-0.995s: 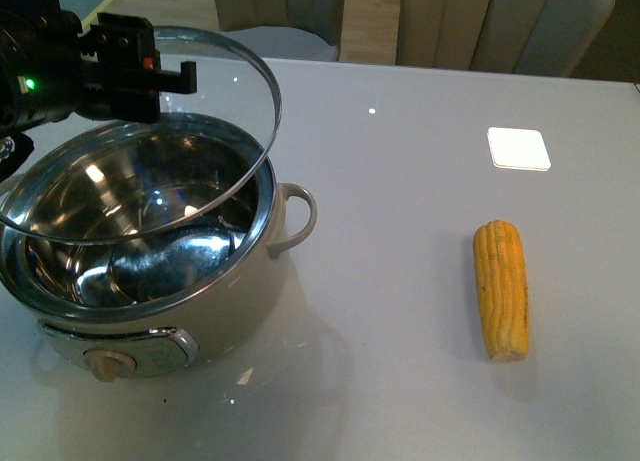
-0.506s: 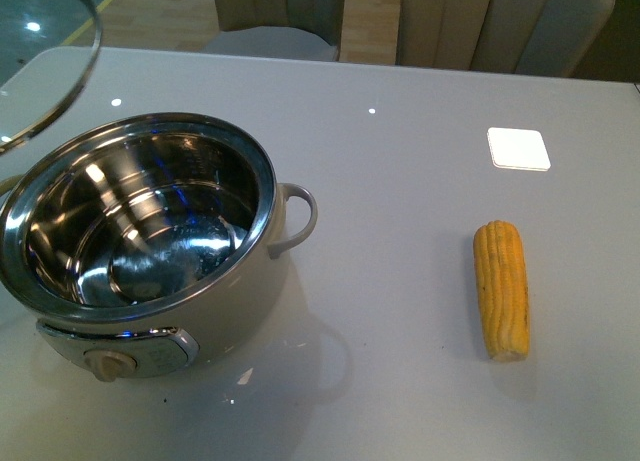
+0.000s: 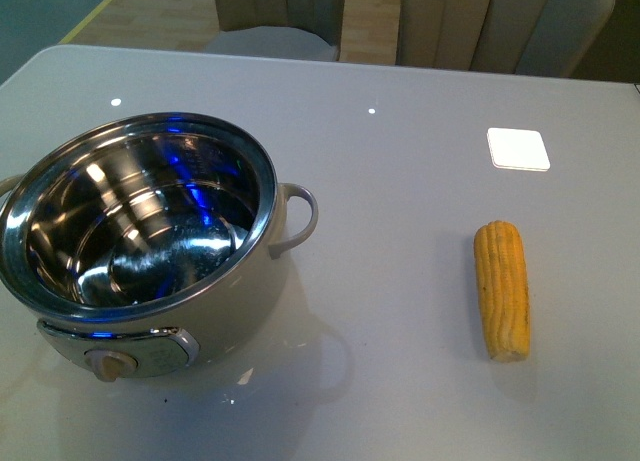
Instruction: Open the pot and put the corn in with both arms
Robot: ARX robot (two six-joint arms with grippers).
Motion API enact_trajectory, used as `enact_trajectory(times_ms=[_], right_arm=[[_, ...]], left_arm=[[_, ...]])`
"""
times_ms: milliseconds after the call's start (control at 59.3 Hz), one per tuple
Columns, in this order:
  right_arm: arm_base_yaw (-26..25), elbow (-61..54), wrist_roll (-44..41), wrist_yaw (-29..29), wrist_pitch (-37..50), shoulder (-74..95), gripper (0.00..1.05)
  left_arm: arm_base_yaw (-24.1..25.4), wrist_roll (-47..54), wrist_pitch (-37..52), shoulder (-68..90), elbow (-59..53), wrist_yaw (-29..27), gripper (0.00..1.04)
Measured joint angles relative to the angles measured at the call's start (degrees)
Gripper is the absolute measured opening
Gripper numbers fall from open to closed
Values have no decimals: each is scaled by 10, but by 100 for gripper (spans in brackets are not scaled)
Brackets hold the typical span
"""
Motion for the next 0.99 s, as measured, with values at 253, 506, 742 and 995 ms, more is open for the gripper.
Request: enact_trajectory(times_ms=[253, 506, 742, 995], right_arm=[[0, 0, 0, 0, 0, 0, 96], [0, 0, 0, 0, 0, 0, 96], [0, 0, 0, 0, 0, 0, 96], [0, 0, 0, 0, 0, 0, 96]], left_arm=[[24, -8, 10, 83, 62, 7, 44], [37, -7, 22, 155, 110, 17, 44], [32, 2, 36, 211, 136, 29, 44], [21, 2, 36, 254, 168, 33, 44]])
